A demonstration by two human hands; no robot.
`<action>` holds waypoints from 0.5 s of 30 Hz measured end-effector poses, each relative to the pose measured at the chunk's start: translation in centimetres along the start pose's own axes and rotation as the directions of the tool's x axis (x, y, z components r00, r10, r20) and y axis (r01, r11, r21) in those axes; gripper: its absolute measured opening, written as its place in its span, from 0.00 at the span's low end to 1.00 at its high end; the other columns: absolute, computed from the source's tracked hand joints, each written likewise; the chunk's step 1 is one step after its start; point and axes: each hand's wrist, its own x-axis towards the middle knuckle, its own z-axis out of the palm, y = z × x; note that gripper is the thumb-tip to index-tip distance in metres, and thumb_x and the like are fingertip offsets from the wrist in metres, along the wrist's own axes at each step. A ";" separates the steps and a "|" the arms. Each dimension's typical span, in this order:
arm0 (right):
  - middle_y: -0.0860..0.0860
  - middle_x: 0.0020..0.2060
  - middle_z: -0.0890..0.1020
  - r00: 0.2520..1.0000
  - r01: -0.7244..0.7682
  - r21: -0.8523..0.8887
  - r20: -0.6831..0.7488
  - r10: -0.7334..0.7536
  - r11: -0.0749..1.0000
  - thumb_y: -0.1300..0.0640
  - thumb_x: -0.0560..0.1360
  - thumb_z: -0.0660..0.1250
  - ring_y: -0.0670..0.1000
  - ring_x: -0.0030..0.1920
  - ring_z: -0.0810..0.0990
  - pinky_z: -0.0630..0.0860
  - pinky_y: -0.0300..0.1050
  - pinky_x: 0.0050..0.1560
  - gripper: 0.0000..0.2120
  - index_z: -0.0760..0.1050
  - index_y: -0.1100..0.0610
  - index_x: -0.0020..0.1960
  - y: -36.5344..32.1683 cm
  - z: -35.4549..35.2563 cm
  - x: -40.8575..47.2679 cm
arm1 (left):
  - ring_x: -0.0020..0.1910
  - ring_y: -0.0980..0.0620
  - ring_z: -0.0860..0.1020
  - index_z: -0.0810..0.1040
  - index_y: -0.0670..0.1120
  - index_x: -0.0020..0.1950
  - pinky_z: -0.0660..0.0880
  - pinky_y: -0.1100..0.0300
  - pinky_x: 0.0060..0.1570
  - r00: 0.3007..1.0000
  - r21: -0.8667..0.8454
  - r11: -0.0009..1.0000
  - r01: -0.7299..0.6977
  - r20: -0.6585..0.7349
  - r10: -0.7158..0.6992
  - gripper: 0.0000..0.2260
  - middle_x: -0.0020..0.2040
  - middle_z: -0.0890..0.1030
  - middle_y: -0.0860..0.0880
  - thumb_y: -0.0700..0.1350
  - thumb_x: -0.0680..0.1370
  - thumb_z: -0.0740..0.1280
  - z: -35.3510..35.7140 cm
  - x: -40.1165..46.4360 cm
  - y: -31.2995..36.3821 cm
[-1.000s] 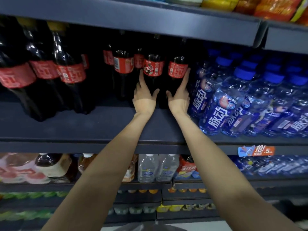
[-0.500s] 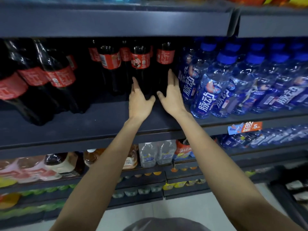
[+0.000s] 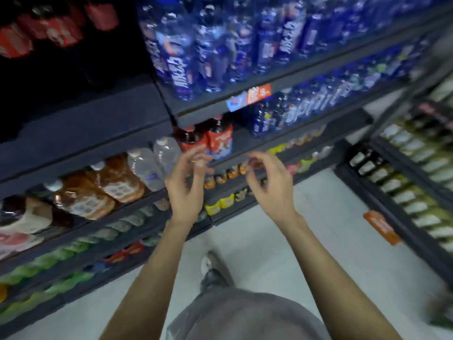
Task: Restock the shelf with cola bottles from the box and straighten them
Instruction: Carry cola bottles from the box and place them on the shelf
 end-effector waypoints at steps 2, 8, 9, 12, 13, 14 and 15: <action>0.52 0.46 0.81 0.992 -0.079 -0.030 -0.099 0.076 0.996 0.60 0.75 0.66 0.50 0.46 0.79 0.75 0.42 0.49 0.08 0.76 0.58 0.54 2.6 -4.2 -4.9 | 0.35 0.50 0.80 0.77 0.50 0.55 0.76 0.58 0.40 0.998 -0.089 0.994 0.059 0.013 -0.058 0.09 0.44 0.81 0.49 0.44 0.80 0.58 4.4 -4.0 0.0; 0.49 0.54 0.82 0.865 -0.503 -0.192 -0.101 0.492 0.843 0.59 0.75 0.66 0.51 0.54 0.80 0.76 0.46 0.52 0.13 0.76 0.56 0.59 10.4 -15.2 -19.8 | 0.45 0.53 0.81 0.78 0.47 0.56 0.77 0.62 0.44 0.814 0.182 0.930 0.320 0.449 -0.368 0.08 0.47 0.82 0.53 0.43 0.78 0.64 17.8 -15.2 -1.8; 0.49 0.55 0.81 0.806 -0.592 -0.190 -0.106 0.583 0.783 0.59 0.76 0.66 0.51 0.55 0.80 0.76 0.46 0.53 0.13 0.75 0.56 0.60 11.6 -16.9 -22.1 | 0.45 0.53 0.81 0.78 0.48 0.56 0.76 0.62 0.45 0.770 0.237 0.910 0.340 0.486 -0.414 0.08 0.48 0.82 0.52 0.42 0.78 0.65 20.0 -16.8 -2.1; 0.49 0.57 0.80 0.592 -0.804 -0.160 -0.137 0.794 0.572 0.58 0.76 0.66 0.50 0.56 0.78 0.73 0.44 0.54 0.17 0.72 0.55 0.64 15.0 -21.9 -27.9 | 0.45 0.54 0.79 0.78 0.49 0.56 0.72 0.61 0.43 0.566 0.503 0.801 0.324 0.576 -0.590 0.08 0.52 0.82 0.50 0.44 0.77 0.65 26.4 -21.3 -2.8; 0.50 0.56 0.80 0.513 -0.857 -0.141 -0.148 0.845 0.496 0.58 0.76 0.66 0.50 0.56 0.78 0.73 0.44 0.54 0.19 0.70 0.55 0.65 16.3 -23.5 -29.6 | 0.45 0.54 0.78 0.78 0.49 0.57 0.69 0.62 0.42 0.475 0.575 0.769 0.280 0.613 -0.631 0.09 0.53 0.82 0.51 0.45 0.77 0.65 28.5 -22.7 -3.0; 0.51 0.56 0.80 0.432 -0.901 -0.119 -0.154 0.889 0.417 0.58 0.75 0.66 0.51 0.56 0.79 0.72 0.44 0.54 0.20 0.69 0.55 0.66 17.5 -25.1 -31.2 | 0.46 0.54 0.77 0.78 0.49 0.57 0.68 0.63 0.42 0.388 0.617 0.753 0.228 0.652 -0.651 0.09 0.54 0.81 0.50 0.45 0.77 0.65 30.6 -24.0 -3.1; 0.52 0.56 0.80 0.353 -0.935 -0.094 -0.159 0.922 0.341 0.59 0.75 0.66 0.53 0.56 0.79 0.72 0.45 0.54 0.22 0.67 0.55 0.67 18.8 -26.9 -32.7 | 0.48 0.53 0.77 0.78 0.48 0.58 0.69 0.63 0.44 0.313 0.635 0.752 0.175 0.688 -0.654 0.10 0.54 0.81 0.50 0.45 0.77 0.65 32.7 -25.3 -3.0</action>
